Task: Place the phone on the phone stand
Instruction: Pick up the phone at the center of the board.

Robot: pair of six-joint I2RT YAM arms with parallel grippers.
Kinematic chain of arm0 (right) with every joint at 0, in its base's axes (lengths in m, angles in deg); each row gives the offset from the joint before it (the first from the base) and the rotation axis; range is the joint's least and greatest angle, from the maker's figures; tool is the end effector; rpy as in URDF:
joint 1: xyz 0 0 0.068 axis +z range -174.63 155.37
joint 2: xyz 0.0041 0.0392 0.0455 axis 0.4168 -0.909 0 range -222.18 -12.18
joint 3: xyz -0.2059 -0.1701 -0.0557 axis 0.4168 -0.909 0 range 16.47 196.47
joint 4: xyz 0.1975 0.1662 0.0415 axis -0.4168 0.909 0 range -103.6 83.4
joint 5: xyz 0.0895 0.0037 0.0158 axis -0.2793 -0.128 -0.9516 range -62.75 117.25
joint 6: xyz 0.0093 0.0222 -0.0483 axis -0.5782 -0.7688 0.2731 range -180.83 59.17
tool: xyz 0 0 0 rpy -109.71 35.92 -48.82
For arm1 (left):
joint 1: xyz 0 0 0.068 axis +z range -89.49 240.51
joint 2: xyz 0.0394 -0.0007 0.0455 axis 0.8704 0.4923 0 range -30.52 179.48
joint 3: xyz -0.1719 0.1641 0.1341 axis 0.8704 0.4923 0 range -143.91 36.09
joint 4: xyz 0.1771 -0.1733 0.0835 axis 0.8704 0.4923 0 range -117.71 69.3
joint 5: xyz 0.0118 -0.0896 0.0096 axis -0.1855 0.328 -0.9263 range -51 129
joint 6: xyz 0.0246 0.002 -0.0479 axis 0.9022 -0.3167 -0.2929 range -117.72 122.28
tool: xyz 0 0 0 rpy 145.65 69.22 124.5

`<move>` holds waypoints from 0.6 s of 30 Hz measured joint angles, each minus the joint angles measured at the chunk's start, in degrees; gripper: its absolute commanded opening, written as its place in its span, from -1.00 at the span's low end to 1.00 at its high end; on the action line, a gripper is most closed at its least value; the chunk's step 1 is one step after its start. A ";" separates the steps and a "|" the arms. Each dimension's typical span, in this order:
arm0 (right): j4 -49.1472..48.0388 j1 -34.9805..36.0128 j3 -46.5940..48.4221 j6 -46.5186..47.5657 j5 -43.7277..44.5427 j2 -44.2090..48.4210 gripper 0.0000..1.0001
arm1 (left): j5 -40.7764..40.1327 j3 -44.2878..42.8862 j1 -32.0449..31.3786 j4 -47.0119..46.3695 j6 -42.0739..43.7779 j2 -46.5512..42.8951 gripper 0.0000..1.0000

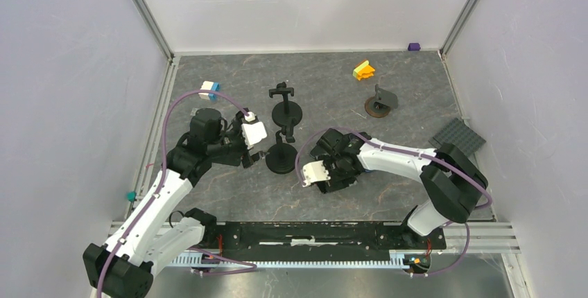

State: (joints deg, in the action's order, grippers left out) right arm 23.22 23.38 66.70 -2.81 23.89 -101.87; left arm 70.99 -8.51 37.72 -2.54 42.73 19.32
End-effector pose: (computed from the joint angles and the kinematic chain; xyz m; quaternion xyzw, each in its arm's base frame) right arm 0.1804 0.2034 0.1616 -0.7948 0.5942 0.0185 0.1214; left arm 0.1670 -0.0905 0.3000 0.5539 0.6386 -0.1629 0.5087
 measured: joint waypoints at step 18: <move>-5.01 -4.44 -6.47 -5.60 -4.37 9.42 -0.57 | 4.04 -2.43 -0.63 6.29 -4.15 -1.62 0.96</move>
State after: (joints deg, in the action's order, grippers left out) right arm 18.21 18.94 60.23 -8.40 19.52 -92.45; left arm 75.03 -10.94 37.09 3.76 38.57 17.71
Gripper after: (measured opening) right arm 0.763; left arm 0.989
